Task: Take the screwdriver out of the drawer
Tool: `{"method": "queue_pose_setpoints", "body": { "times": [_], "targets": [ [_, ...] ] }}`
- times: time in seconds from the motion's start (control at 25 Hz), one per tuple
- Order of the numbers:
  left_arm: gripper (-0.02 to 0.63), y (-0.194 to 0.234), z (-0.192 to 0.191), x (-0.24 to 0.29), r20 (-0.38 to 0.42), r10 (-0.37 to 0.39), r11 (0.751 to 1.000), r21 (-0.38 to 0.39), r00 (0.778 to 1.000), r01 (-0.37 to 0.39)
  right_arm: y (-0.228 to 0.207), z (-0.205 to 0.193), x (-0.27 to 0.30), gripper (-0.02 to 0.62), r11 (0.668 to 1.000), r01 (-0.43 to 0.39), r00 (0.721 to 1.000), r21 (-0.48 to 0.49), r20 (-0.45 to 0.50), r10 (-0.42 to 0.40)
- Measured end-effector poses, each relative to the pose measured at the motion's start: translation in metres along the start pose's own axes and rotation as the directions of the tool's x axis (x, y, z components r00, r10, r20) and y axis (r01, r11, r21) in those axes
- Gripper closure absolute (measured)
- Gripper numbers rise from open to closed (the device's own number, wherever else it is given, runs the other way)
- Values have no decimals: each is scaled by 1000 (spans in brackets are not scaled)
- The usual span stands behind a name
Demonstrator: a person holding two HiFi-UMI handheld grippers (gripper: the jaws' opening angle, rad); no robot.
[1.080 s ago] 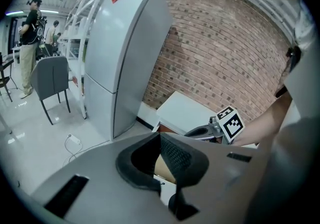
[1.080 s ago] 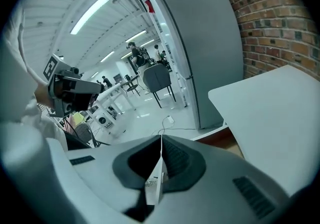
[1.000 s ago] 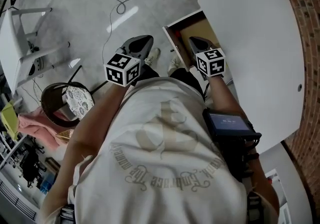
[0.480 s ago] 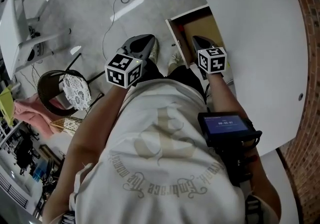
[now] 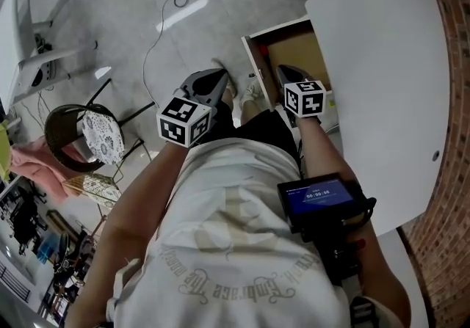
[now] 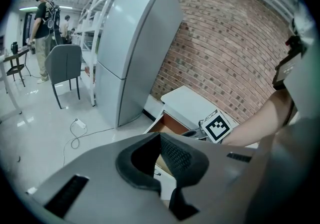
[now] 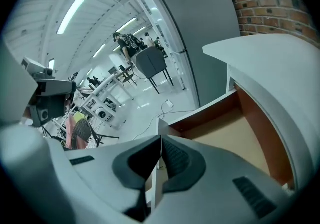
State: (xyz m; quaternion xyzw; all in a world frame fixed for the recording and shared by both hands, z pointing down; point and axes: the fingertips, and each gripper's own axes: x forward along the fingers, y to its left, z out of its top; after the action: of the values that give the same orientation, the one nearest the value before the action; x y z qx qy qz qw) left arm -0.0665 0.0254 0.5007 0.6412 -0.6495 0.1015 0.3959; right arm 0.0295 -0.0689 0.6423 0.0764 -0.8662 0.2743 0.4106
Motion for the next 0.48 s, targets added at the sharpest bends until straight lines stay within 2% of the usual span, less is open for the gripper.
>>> {"method": "queue_pose_setpoints", "body": {
  "times": [0.32, 0.48],
  "targets": [
    [586, -2, -15, 10, -7, 15, 999, -48, 1000, -15, -10, -4, 5, 571, 1000, 5, 999, -18, -35, -5],
    [586, 2, -27, 17, -6, 18, 996, -83, 1000, -18, -15, -19, 12, 571, 1000, 8, 998, -18, -67, -9]
  ]
}}
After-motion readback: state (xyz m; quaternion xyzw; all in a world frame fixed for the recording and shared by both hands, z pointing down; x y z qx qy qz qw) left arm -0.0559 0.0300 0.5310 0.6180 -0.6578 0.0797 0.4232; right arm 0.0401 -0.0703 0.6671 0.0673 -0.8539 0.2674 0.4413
